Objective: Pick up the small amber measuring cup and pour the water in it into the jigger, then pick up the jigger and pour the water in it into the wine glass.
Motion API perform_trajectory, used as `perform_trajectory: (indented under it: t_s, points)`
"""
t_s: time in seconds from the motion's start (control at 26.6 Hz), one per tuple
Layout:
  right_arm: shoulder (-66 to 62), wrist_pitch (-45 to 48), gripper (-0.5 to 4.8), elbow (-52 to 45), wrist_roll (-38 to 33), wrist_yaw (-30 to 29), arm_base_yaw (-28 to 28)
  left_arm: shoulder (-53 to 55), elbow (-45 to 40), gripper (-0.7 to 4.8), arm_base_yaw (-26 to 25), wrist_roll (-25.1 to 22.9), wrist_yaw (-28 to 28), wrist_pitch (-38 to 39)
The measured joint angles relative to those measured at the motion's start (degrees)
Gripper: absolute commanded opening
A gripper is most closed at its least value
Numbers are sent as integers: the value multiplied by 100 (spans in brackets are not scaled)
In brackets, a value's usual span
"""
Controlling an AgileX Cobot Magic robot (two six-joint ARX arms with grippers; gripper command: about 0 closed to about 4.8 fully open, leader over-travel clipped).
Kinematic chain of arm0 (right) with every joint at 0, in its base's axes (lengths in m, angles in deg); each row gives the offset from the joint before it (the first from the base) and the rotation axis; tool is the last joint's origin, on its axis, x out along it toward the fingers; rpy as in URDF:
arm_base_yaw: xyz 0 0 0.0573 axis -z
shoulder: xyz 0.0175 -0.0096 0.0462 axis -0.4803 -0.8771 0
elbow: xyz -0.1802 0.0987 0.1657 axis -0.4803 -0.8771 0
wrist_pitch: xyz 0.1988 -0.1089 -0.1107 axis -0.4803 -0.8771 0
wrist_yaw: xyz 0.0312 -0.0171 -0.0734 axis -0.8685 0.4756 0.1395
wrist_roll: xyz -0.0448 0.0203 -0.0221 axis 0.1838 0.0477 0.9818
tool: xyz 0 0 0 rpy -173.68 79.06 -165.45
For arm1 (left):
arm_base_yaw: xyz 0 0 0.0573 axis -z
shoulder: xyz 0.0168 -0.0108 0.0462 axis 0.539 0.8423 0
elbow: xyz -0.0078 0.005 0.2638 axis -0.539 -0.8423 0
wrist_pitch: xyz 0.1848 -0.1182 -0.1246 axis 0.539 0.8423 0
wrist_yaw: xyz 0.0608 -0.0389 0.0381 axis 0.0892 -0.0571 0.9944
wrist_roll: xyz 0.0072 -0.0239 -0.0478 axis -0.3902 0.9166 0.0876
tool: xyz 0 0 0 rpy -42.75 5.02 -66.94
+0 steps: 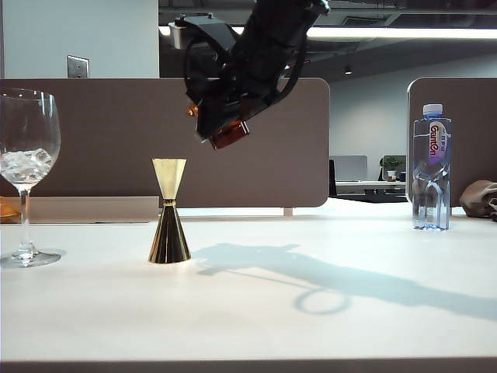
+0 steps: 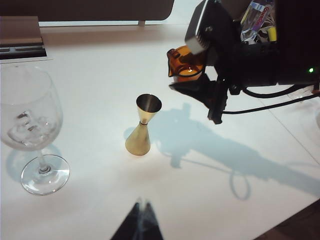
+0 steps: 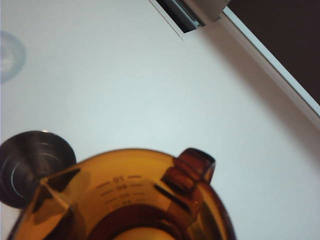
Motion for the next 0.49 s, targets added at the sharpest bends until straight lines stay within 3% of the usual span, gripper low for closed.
perform_trajectory:
  t_s: [0.49]
  points:
    - [-225, -48, 0, 24, 267, 153, -101, 0, 0, -2, 0, 0, 0, 0]
